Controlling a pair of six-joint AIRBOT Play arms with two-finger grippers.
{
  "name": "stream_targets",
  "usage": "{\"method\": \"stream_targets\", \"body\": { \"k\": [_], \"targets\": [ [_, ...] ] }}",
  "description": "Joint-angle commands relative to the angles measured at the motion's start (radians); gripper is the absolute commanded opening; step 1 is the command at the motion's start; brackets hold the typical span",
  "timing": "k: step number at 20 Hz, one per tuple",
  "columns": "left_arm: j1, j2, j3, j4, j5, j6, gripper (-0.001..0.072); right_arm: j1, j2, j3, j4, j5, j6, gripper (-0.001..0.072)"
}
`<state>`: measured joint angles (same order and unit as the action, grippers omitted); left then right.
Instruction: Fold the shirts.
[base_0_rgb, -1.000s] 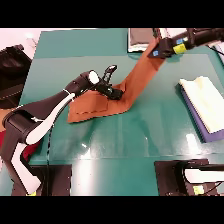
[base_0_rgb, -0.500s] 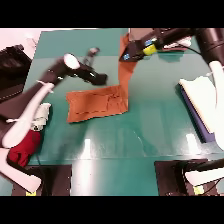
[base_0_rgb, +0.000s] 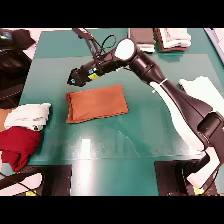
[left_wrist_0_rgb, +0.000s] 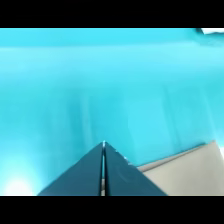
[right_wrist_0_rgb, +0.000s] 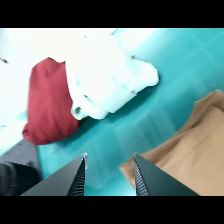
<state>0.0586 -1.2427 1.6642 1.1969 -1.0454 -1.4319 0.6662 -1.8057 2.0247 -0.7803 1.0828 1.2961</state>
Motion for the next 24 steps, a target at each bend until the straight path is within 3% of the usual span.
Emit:
{"method": "stream_targets", "body": {
  "k": [1,7,8,9,10,14,19,20,23,24],
  "targets": [
    [0.044,0.059,0.001,0.013,-0.028,0.0,0.0028,-0.038,0.045,-0.066,-0.137,0.0,-0.009,0.0331],
    [-0.108,0.035,-0.001,0.012,-0.017,0.003,0.0028,-0.336,0.238,-0.45,-0.261,0.1,0.076,0.0337],
    [-0.137,0.029,-0.001,0.012,-0.015,0.014,0.0028,-0.39,0.244,-0.504,-0.26,0.103,0.076,0.0403],
    [-0.163,0.021,-0.002,0.012,-0.011,0.026,0.0028,-0.431,0.243,-0.551,-0.258,0.103,0.076,0.0552],
    [-0.188,0.012,-0.002,0.012,-0.01,0.027,0.0028,-0.463,0.242,-0.595,-0.258,0.091,0.076,0.0626],
    [-0.221,-0.019,-0.001,-0.01,-0.01,0.027,0.0028,-0.505,0.161,-0.694,-0.095,0.063,0.071,0.0622],
    [-0.221,-0.032,-0.001,-0.007,-0.011,0.026,0.0028,-0.415,-0.011,-0.647,0.105,0.05,0.01,0.0619],
    [-0.221,-0.032,-0.001,-0.008,-0.011,0.026,0.0028,-0.388,-0.048,-0.619,0.123,0.045,0.01,0.0609],
    [-0.221,-0.032,-0.001,-0.008,-0.014,0.026,0.0028,-0.311,-0.132,-0.518,0.159,0.009,0.004,0.0434],
    [-0.221,-0.032,-0.001,-0.008,-0.015,0.026,0.0028,-0.291,-0.145,-0.489,0.154,-0.017,0.001,0.0275]
  ]
}}
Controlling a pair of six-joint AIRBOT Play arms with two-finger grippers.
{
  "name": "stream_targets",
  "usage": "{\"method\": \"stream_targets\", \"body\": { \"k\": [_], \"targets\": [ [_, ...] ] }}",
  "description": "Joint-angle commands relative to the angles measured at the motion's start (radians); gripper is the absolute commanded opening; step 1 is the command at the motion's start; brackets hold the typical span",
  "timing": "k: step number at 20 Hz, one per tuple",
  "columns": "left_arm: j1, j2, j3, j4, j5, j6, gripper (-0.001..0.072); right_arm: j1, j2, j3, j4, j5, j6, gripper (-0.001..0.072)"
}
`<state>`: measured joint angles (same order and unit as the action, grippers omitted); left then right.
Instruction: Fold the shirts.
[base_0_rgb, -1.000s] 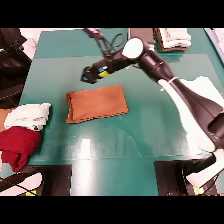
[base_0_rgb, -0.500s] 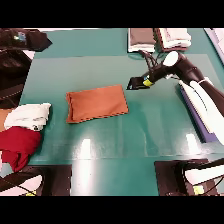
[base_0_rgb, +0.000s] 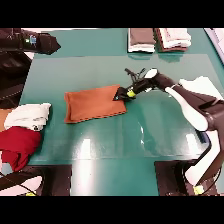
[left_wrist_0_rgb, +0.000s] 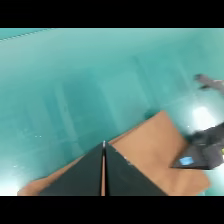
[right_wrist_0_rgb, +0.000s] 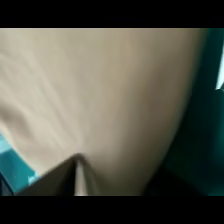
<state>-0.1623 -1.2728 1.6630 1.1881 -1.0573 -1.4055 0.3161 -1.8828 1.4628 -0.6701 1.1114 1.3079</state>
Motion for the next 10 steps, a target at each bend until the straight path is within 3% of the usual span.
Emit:
{"method": "stream_targets", "body": {
  "k": [1,2,4,10],
  "targets": [
    [0.0,-0.002,0.0,0.0,-0.007,0.0,0.0028,0.076,-0.072,0.101,0.04,-0.072,-0.029,0.0068],
    [0.0,-0.002,0.0,-0.002,-0.008,-0.001,0.0027,0.083,-0.072,0.126,0.04,-0.092,-0.045,0.0017],
    [0.0,-0.002,0.0,-0.021,-0.006,-0.001,0.0027,0.072,-0.069,0.2,0.019,-0.079,-0.045,0.0017],
    [-0.089,-0.002,0.0,-0.032,-0.005,0.023,0.0027,-0.13,0.134,0.262,-0.307,-0.023,0.056,0.0017]
  ]
}}
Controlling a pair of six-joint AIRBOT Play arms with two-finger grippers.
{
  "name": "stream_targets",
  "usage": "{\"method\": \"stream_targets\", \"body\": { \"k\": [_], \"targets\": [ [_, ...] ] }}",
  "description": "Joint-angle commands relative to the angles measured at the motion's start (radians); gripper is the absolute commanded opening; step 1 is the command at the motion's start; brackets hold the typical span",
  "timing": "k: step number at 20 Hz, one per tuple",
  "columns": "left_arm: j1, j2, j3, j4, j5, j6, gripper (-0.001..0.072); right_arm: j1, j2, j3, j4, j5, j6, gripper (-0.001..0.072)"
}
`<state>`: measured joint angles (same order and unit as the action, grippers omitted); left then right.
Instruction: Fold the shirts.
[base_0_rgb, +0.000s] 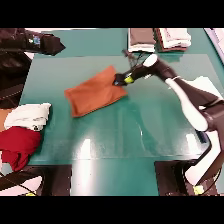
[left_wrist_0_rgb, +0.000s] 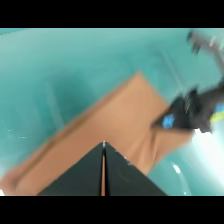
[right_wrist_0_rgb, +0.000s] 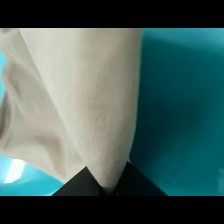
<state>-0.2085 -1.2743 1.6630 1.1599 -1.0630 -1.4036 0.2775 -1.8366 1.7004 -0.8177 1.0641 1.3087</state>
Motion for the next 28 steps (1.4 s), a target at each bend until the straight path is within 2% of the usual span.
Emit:
{"method": "stream_targets", "body": {
  "k": [1,6,12,16,19,22,28],
  "targets": [
    [-0.063,0.0,0.0,-0.003,0.001,0.025,0.0027,-0.15,0.131,0.024,-0.21,0.049,0.077,0.0017],
    [-0.137,0.0,0.0,-0.004,0.02,0.024,0.0027,-0.491,0.306,0.024,-0.37,0.162,0.153,0.0017],
    [-0.149,0.0,0.0,-0.017,0.043,-0.01,0.0027,-0.835,0.343,0.024,-0.352,0.224,0.169,0.0017],
    [-0.149,0.0,0.0,-0.019,0.06,-0.014,0.0027,-0.892,0.346,0.025,-0.32,0.222,0.168,0.0017],
    [-0.149,0.0,0.0,-0.019,0.06,-0.022,0.0027,-0.888,0.382,0.026,-0.229,0.166,0.163,0.0017],
    [-0.149,0.0,0.0,-0.019,0.056,-0.021,0.0028,-0.883,0.451,0.026,-0.224,0.129,0.156,0.0017],
    [-0.149,0.0,0.0,-0.016,0.052,-0.017,0.0028,-0.941,0.547,0.025,-0.233,0.267,0.137,0.0017]
  ]
}}
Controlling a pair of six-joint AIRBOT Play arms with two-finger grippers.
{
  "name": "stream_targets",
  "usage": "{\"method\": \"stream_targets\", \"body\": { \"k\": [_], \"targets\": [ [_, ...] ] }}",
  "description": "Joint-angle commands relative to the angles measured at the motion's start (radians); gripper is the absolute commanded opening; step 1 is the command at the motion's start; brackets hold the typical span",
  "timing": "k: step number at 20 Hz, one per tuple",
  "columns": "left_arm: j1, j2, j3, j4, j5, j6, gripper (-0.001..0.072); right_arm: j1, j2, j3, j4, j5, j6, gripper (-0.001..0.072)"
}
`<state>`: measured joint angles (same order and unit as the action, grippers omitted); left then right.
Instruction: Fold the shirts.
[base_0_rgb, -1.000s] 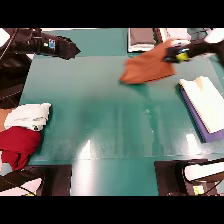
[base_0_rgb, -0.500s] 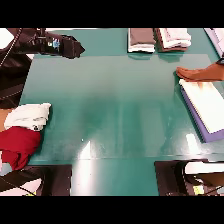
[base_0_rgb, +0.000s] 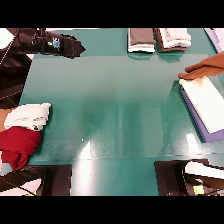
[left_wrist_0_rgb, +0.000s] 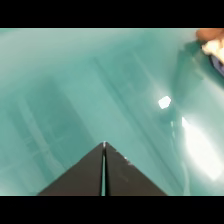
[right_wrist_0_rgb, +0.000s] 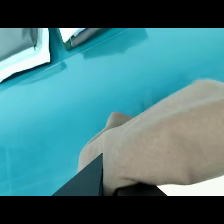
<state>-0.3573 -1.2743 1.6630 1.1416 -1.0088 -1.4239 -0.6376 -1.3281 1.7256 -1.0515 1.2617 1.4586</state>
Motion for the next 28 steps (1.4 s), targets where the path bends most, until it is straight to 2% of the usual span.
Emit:
{"method": "stream_targets", "body": {
  "k": [1,3,7,10,15,16,18,19,20,23,28],
  "targets": [
    [0.0,0.0,0.0,0.002,-0.002,0.003,0.0028,-0.04,0.043,-0.001,0.001,0.104,-0.013,0.0017],
    [0.0,0.0,0.0,0.002,-0.003,0.012,0.0028,-0.066,0.045,-0.001,-0.026,0.164,-0.013,0.0017],
    [0.0,0.0,0.0,0.003,-0.005,0.019,0.0028,-0.075,0.045,-0.001,-0.219,0.257,0.003,0.0017],
    [0.0,0.0,0.0,0.003,-0.005,0.02,0.0028,-0.075,0.05,-0.014,-0.268,0.291,0.019,0.0017],
    [0.0,0.0,0.0,0.003,-0.005,0.038,0.0028,-0.075,0.142,-0.264,-0.37,0.28,0.021,0.0032],
    [0.0,0.0,0.0,0.003,-0.005,0.038,0.0028,-0.075,0.159,-0.318,-0.426,0.278,0.027,0.015],
    [0.0,0.0,0.0,0.003,-0.005,0.038,0.0028,-0.077,0.187,-0.406,-0.529,0.278,0.038,0.0474],
    [0.0,0.0,0.0,0.003,-0.005,0.038,0.0028,-0.083,0.199,-0.439,-0.568,0.277,0.043,0.0572],
    [0.0,0.0,0.0,0.003,-0.006,0.038,0.0028,-0.095,0.211,-0.47,-0.576,0.274,0.045,0.0597],
    [0.0,0.0,0.0,0.003,-0.005,0.038,0.0028,-0.126,0.227,-0.485,-0.559,0.273,0.045,0.0596],
    [0.0,0.0,0.0,0.003,0.0,0.037,0.0029,-0.011,0.327,-0.485,-0.271,0.146,0.044,0.0592]
  ]
}}
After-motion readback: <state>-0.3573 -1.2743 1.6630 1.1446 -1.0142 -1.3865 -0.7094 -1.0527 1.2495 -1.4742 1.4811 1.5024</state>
